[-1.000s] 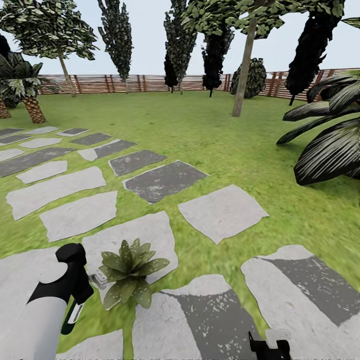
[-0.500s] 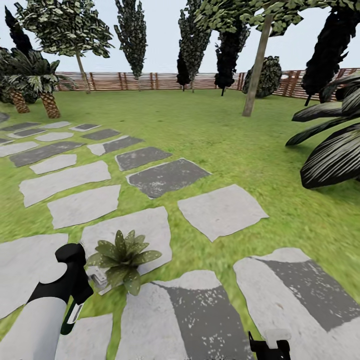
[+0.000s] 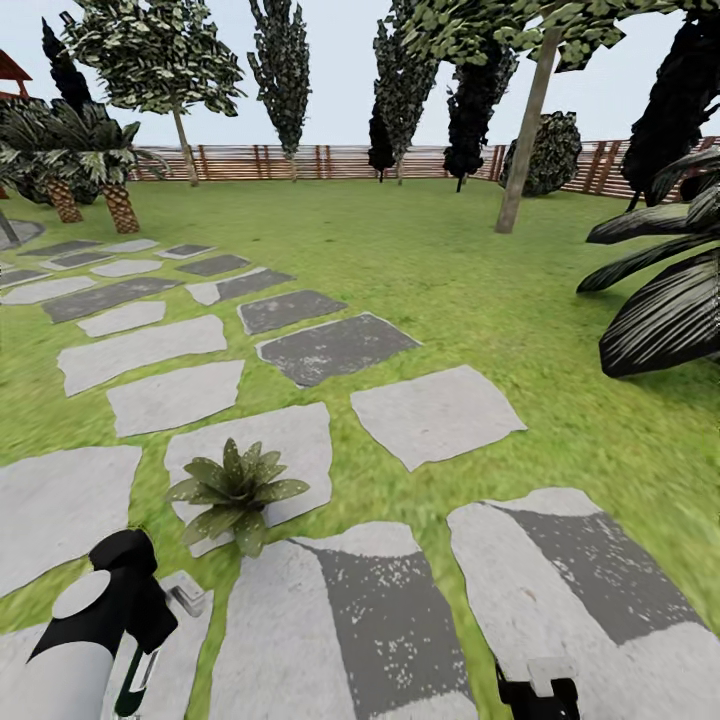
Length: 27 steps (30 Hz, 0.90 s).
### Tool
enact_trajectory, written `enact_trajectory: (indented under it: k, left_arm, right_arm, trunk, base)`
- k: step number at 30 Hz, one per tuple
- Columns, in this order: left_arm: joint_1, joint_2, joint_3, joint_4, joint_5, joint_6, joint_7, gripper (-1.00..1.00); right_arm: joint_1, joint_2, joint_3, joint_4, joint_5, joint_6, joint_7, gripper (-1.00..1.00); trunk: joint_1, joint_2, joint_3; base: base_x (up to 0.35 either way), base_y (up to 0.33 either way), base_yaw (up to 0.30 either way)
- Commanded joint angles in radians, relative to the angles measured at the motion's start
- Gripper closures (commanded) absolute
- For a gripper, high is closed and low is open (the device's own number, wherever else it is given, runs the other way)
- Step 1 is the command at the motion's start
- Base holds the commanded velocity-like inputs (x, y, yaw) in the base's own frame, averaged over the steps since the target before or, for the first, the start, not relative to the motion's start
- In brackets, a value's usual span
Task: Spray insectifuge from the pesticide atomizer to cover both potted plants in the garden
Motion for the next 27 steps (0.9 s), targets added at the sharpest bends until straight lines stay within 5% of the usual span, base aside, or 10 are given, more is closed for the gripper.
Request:
enact_trajectory:
  k: [1,3,8,10,12,15,19,27]
  left_arm:
    - [0.004,0.000,0.002,0.004,0.019,0.008,0.017,1.00]
    - [0.020,0.001,0.001,0.028,0.075,-0.016,0.073,1.00]
    - [0.030,-0.001,0.004,0.114,0.257,-0.278,0.197,1.00]
    - [0.030,0.001,0.003,0.150,0.346,-0.394,0.232,1.00]
    - [0.031,0.000,0.004,0.203,0.411,-0.558,0.249,1.00]
    - [0.031,-0.007,-0.003,0.274,0.423,-0.675,0.255,1.00]
    - [0.054,-0.030,0.009,0.284,0.434,-0.653,0.242,1.00]
    - [0.075,-0.069,0.018,0.290,0.481,-0.664,0.249,1.00]
  right_arm:
    - [-0.001,0.000,0.008,0.002,0.019,-0.003,-0.006,-1.00]
    - [-0.001,0.000,0.043,0.001,0.042,-0.003,-0.005,-1.00]
    - [-0.001,0.002,0.138,-0.065,0.131,0.000,0.016,-1.00]
    - [-0.001,0.003,0.159,-0.129,0.173,0.002,0.082,-1.00]
    - [-0.001,0.004,0.167,-0.214,0.220,0.006,0.268,-1.00]
    - [-0.001,0.004,0.170,-0.307,0.249,0.047,0.460,-1.00]
    - [-0.004,-0.019,0.147,-0.284,0.228,0.046,0.436,-1.00]
    - [-0.004,0.027,0.103,-0.256,0.229,0.045,0.407,-1.00]
  trunk:
    - [-0.001,0.000,-0.001]
    - [-0.001,0.000,-0.001]
    - [-0.001,0.000,-0.001]
    - [-0.001,0.000,-0.001]
    - [-0.001,0.000,-0.001]
    - [-0.001,0.000,-0.001]
    - [-0.001,0.000,-0.001]
    - [-0.001,0.000,-0.001]
  base:
    - [-0.321,-0.040,0.000]
    - [-0.330,-0.017,0.000]
    - [-0.100,-0.003,0.000]
    - [-0.012,0.000,0.000]
    - [-0.003,0.000,0.000]
    - [0.000,0.000,0.000]
    - [0.000,0.000,0.000]
    - [0.000,0.000,0.000]
